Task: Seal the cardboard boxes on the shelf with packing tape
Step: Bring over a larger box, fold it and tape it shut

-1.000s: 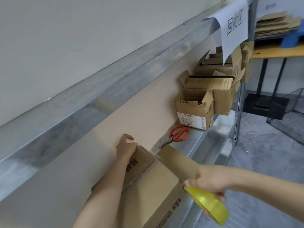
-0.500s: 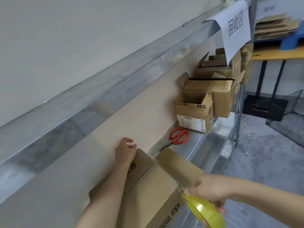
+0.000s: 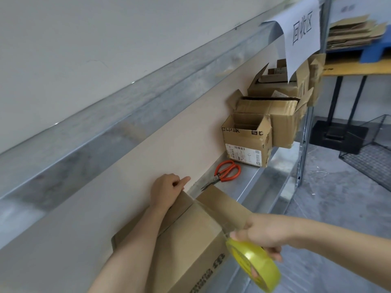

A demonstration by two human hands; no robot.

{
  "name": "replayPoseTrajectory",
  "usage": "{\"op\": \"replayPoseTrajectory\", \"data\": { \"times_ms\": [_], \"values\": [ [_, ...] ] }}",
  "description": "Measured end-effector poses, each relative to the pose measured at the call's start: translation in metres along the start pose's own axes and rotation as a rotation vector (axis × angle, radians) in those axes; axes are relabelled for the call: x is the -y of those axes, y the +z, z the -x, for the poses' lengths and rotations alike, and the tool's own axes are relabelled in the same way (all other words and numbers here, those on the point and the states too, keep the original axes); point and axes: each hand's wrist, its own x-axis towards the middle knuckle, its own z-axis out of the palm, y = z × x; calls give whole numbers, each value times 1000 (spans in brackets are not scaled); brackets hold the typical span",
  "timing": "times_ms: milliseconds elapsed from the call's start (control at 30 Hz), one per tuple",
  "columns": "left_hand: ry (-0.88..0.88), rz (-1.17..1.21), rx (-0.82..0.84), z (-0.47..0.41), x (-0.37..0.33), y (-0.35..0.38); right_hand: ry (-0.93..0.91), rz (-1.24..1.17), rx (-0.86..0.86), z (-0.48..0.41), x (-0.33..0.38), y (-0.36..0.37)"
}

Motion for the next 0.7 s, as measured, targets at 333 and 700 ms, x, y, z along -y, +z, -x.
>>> {"op": "replayPoseTrajectory", "data": {
  "times_ms": [333, 700],
  "values": [
    [197, -184, -166, 1, 3, -1, 42, -5, -142, 2, -2, 3],
    [177, -278, -112, 3, 7, -5, 11, -148, -217, 4, 1, 3]
  ]
}}
